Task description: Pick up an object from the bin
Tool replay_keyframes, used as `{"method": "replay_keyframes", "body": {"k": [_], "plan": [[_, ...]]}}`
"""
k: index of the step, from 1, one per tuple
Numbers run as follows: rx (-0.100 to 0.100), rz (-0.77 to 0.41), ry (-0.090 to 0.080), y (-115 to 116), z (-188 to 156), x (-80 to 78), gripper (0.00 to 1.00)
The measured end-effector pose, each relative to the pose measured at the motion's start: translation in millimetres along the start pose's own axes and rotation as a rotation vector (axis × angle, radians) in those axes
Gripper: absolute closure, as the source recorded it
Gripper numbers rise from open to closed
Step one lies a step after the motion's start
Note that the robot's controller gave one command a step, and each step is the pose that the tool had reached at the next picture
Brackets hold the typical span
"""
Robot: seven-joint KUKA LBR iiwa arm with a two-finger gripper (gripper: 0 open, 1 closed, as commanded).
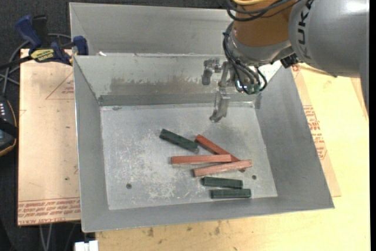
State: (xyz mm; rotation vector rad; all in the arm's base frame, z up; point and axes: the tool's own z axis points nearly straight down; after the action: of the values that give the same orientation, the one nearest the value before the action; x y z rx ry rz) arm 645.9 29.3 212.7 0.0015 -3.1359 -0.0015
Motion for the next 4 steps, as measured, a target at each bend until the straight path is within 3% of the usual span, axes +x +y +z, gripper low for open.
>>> {"method": "replay_keyframes", "body": {"k": [1,2,3,4], "plan": [[0.000,0.033,0.002,31,147,63.5,0.00],[-0.002,0.181,-0.009,62,113,71.9,0.00],[-0.001,0.222,-0.009,58,113,53.7,0.00],[-0.001,0.291,-0.005,61,144,47.4,0.00]]}}
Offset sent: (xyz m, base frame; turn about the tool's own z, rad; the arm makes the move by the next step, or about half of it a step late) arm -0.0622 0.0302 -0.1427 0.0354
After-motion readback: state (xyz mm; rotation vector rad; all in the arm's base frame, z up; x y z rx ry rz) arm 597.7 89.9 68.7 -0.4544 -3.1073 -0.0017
